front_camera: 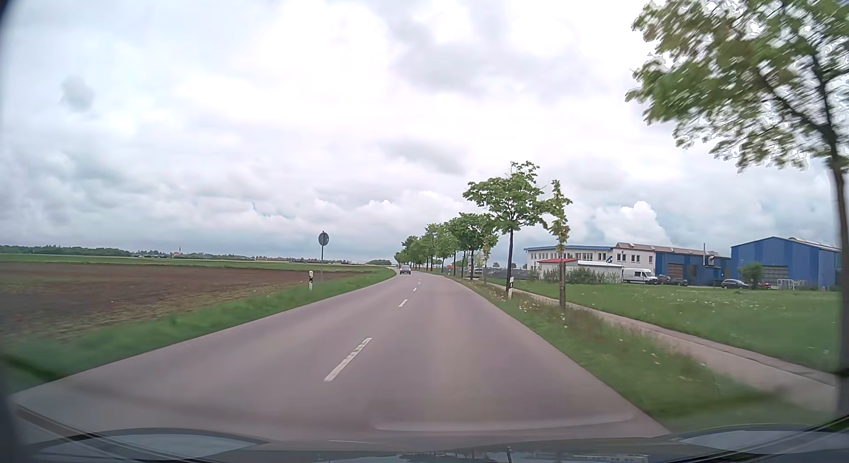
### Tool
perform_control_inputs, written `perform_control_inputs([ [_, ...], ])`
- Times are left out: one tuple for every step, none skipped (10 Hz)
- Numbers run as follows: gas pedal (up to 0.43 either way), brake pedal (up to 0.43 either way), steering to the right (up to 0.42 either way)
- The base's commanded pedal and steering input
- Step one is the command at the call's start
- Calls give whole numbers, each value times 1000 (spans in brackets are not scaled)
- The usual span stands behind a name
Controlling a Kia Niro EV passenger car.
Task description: Follow the waypoints while adhering to traffic rules and regulations
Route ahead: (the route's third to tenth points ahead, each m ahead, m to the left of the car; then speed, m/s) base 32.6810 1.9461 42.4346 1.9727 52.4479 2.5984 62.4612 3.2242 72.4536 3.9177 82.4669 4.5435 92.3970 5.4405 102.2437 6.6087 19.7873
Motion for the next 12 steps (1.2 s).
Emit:
perform_control_inputs([
  [220,12,-4],
  [209,12,-7],
  [209,12,-7],
  [197,12,-7],
  [197,12,-7],
  [197,12,-7],
  [197,12,-5],
  [197,12,-3],
  [197,12,-3],
  [209,12,-3],
  [209,12,-3],
  [209,12,-3],
])
